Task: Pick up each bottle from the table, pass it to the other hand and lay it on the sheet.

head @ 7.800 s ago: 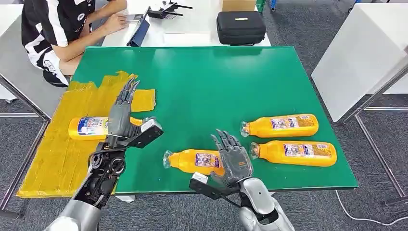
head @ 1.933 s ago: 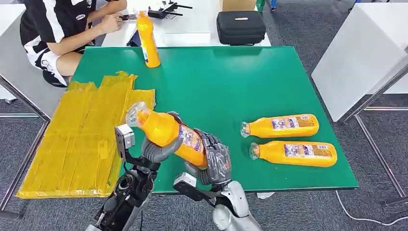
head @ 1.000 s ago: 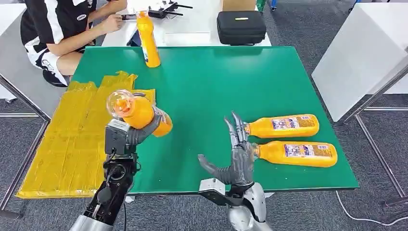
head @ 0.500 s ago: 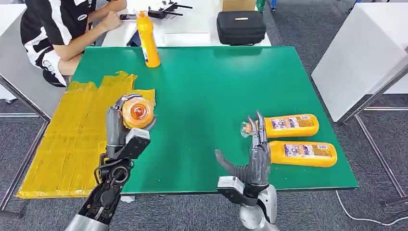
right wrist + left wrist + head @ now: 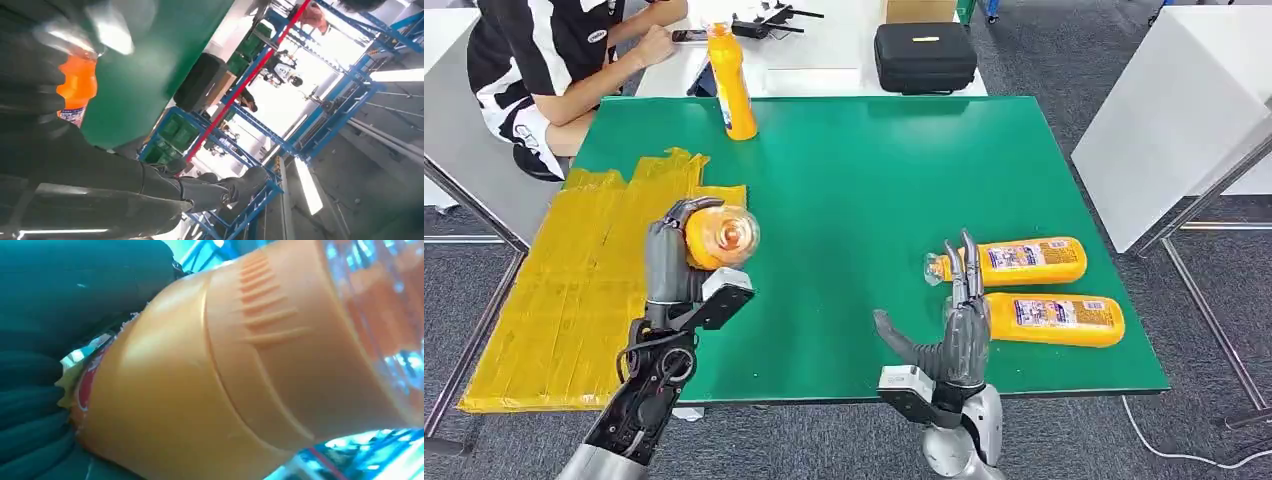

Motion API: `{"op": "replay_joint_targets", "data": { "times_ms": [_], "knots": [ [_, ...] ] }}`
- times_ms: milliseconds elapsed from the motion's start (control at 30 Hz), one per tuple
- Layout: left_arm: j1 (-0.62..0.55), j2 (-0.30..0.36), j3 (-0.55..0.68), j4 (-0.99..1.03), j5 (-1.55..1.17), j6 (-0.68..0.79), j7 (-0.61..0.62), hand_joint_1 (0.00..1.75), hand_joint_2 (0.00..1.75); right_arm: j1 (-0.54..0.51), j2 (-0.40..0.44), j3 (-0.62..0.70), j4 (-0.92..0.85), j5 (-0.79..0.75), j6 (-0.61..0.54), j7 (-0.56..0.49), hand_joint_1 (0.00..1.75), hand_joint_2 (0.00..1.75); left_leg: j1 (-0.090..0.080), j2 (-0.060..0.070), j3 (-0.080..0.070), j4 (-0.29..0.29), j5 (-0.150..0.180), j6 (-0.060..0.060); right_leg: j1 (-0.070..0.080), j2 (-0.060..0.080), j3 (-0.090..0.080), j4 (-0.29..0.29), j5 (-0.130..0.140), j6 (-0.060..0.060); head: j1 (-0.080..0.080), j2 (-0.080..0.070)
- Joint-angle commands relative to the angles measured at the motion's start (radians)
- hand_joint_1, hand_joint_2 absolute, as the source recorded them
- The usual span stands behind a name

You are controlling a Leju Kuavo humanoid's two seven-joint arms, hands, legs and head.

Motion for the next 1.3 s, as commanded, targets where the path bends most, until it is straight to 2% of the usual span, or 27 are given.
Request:
{"op": "replay_joint_targets", "data": {
  "times_ms": [33, 67, 100, 133, 200, 267, 300, 333, 367, 433, 467, 500, 567, 600, 633, 667, 767, 867, 900, 967, 1167, 1267, 1300],
  "knots": [
    [-0.043, 0.009, 0.052, 0.062, -0.239, 0.007, 0.071, 1.75, 1.75, -0.016, -0.001, -0.035, 0.026, -0.006, 0.0, 0.003, 0.0, 1.75, 0.0, 0.001, 0.004, 0.0, -0.002, -0.002, 0.0, 0.001, 0.004, 0.0, -0.002, 0.0, 0.0, 0.0],
    [-0.043, 0.009, 0.052, 0.062, -0.239, 0.007, 0.071, 1.75, 1.75, -0.016, -0.001, -0.035, 0.026, -0.006, 0.0, 0.003, 0.0, 1.75, 0.001, 0.001, 0.004, 0.0, -0.002, -0.002, 0.001, 0.002, 0.004, -0.001, -0.001, 0.0, 0.0, 0.0],
    [-0.043, 0.009, 0.052, 0.062, -0.239, 0.007, 0.071, 1.75, 1.75, -0.016, -0.001, -0.035, 0.026, -0.006, 0.0, 0.003, 0.0, 1.75, 0.001, 0.002, 0.01, 0.001, -0.005, -0.004, 0.001, 0.003, 0.011, 0.0, -0.005, -0.001, 0.0, 0.0],
    [-0.043, 0.009, 0.052, 0.062, -0.239, 0.007, 0.071, 1.75, 1.75, -0.016, -0.001, -0.035, 0.026, -0.006, 0.0, 0.003, 0.0, 1.75, 0.001, 0.001, 0.004, 0.0, -0.002, -0.002, 0.0, 0.001, 0.005, 0.0, -0.002, 0.0, 0.0, 0.0],
    [-0.043, 0.009, 0.052, 0.062, -0.239, 0.007, 0.071, 1.75, 1.75, -0.016, -0.001, -0.035, 0.026, -0.006, 0.0, 0.003, 0.0, 1.75, 0.001, 0.0, 0.006, 0.0, -0.003, -0.002, 0.001, 0.001, 0.006, 0.0, -0.003, 0.0, 0.0, 0.0],
    [-0.037, 0.002, 0.086, 0.051, -0.567, 0.007, 0.201, 1.75, 1.75, -0.023, -0.008, -0.025, 0.037, -0.013, 0.0, 0.015, 0.0, 1.75, 0.0, 0.001, 0.003, 0.0, -0.001, -0.001, 0.0, 0.001, 0.003, -0.001, -0.001, 0.0, 0.0, 0.0],
    [-0.055, 0.043, 0.04, 0.082, -0.681, 0.007, 0.308, 1.75, 1.75, -0.027, -0.008, -0.023, 0.043, -0.014, 0.0, 0.015, 0.0, 1.75, 0.001, 0.002, 0.006, 0.001, -0.003, -0.002, 0.001, 0.002, 0.007, 0.0, -0.003, 0.0, 0.0, 0.0],
    [-0.055, 0.043, 0.04, 0.082, -0.681, 0.007, 0.308, 1.75, 1.75, -0.027, -0.008, -0.023, 0.043, -0.014, 0.0, 0.015, 0.0, 1.75, 0.001, 0.002, 0.009, 0.001, -0.005, -0.003, 0.001, 0.003, 0.009, 0.0, -0.004, -0.001, 0.0, 0.0],
    [-0.176, 0.215, -0.313, 0.193, -0.681, 0.0, 0.654, 1.75, 1.75, -0.033, -0.009, -0.019, 0.05, -0.018, 0.0, 0.013, 0.0, 1.75, 0.0, 0.001, 0.003, 0.0, -0.001, -0.002, 0.0, 0.001, 0.003, 0.0, -0.001, 0.0, 0.0, 0.0],
    [-0.255, 0.238, -0.5, 0.295, -0.681, -0.05, 0.813, 1.75, 1.75, -0.032, -0.004, -0.03, 0.045, -0.016, 0.0, 0.01, 0.0, 1.75, 0.001, -0.003, 0.008, 0.001, -0.003, -0.004, 0.001, -0.002, 0.009, 0.001, -0.004, -0.001, 0.0, 0.0],
    [-0.265, 0.238, -0.517, 0.314, -0.681, -0.064, 0.827, 1.75, 1.75, -0.031, -0.003, -0.032, 0.043, -0.017, 0.0, 0.01, 0.0, 1.75, 0.001, -0.005, 0.002, 0.0, 0.0, -0.002, 0.0, -0.005, 0.004, 0.0, -0.002, -0.001, 0.0, 0.0],
    [-0.276, 0.226, -0.525, 0.352, -0.681, -0.085, 0.832, 1.75, 1.75, -0.029, -0.002, -0.038, 0.037, -0.013, 0.0, 0.012, 0.0, 1.75, 0.002, -0.008, 0.005, 0.001, -0.001, -0.003, 0.001, -0.008, 0.007, 0.001, -0.004, -0.001, 0.0, 0.0],
    [-0.306, 0.211, -0.55, 0.427, -0.681, -0.129, 0.849, 1.75, 1.75, -0.021, -0.003, -0.044, 0.023, -0.01, 0.0, 0.018, 0.0, 1.75, 0.001, -0.001, 0.005, -0.001, 0.0, -0.002, 0.0, -0.001, 0.004, -0.001, -0.001, -0.001, -0.001, 0.0],
    [-0.312, 0.201, -0.547, 0.455, -0.681, -0.149, 0.847, 1.75, 1.75, -0.018, -0.004, -0.044, 0.018, -0.009, 0.0, 0.022, 0.0, 1.75, 0.001, 0.0, 0.011, -0.001, -0.003, -0.005, 0.001, 0.0, 0.01, 0.0, -0.003, -0.002, 0.0, 0.0],
    [-0.321, 0.195, -0.547, 0.483, -0.681, -0.181, 0.875, 1.75, 1.75, -0.01, 0.0, -0.05, 0.009, 0.0, 0.0, 0.026, 0.0, 1.75, 0.001, -0.003, 0.005, -0.001, 0.0, -0.002, 0.001, -0.003, 0.006, -0.001, -0.001, 0.0, -0.001, 0.0],
    [-0.325, 0.195, -0.549, 0.493, -0.681, -0.193, 0.891, 1.75, 1.75, -0.005, 0.001, -0.052, 0.005, 0.004, 0.0, 0.03, 0.0, 1.75, 0.001, -0.003, 0.009, -0.001, -0.001, -0.003, 0.001, -0.003, 0.009, -0.001, -0.003, -0.001, 0.0, 0.0],
    [-0.324, 0.198, -0.541, 0.517, -0.681, -0.257, 0.904, 1.75, 1.75, 0.02, 0.003, -0.059, -0.004, 0.017, 0.0, 0.044, 0.0, 1.75, 0.0, 0.001, 0.003, 0.0, 0.001, -0.002, 0.0, 0.001, 0.003, 0.0, 0.0, 0.0, 0.0, 0.0],
    [-0.328, 0.186, -0.509, 0.546, -0.681, -0.283, 0.895, 1.75, 1.75, 0.023, 0.014, -0.069, 0.002, 0.02, 0.0, 0.04, 0.0, 1.75, 0.001, 0.001, 0.007, 0.0, -0.002, -0.003, 0.001, 0.001, 0.007, 0.0, -0.003, -0.001, 0.0, 0.0],
    [-0.324, 0.156, -0.389, 0.62, -0.615, -0.398, 0.889, 1.75, 1.75, 0.012, 0.004, -0.038, 0.018, 0.01, 0.006, 0.051, 0.0, 1.75, 0.001, 0.001, 0.005, 0.0, -0.001, -0.003, 0.0, 0.0, 0.005, 0.0, -0.001, -0.001, 0.0, 0.0],
    [-0.351, 0.163, -0.216, 0.783, -0.681, -0.297, 0.786, 1.75, 1.75, -0.003, 0.009, -0.009, 0.029, 0.012, 0.0, 0.09, 0.0, 1.75, 0.001, 0.001, 0.005, 0.001, -0.002, -0.003, 0.001, 0.001, 0.005, 0.0, -0.002, -0.001, 0.0, 0.0],
    [-0.356, 0.155, -0.12, 0.857, -0.68, -0.293, 0.765, 1.75, 1.75, -0.012, -0.009, 0.023, 0.02, 0.016, 0.0, 0.125, 0.0, 1.75, 0.001, 0.008, 0.004, 0.0, -0.001, -0.004, 0.002, 0.006, 0.002, 0.0, 0.0, -0.001, 0.0, 0.0],
    [-0.35, 0.147, -0.111, 0.862, -0.68, -0.3, 0.76, 1.75, 1.75, -0.008, -0.015, 0.027, 0.017, 0.016, 0.0, 0.125, 0.0, 1.75, 0.002, 0.004, 0.004, 0.0, -0.001, -0.003, 0.002, 0.003, 0.003, 0.0, -0.001, -0.001, 0.0, 0.0],
    [-0.348, 0.142, -0.101, 0.859, -0.681, -0.297, 0.771, 1.31, 1.75, -0.005, -0.018, 0.031, 0.012, 0.016, 0.0, 0.128, 0.0, 1.75, 0.002, 0.003, 0.003, 0.0, 0.0, -0.003, 0.002, 0.002, 0.002, 0.0, -0.001, -0.001, 0.0, 0.0]
  ]
}}
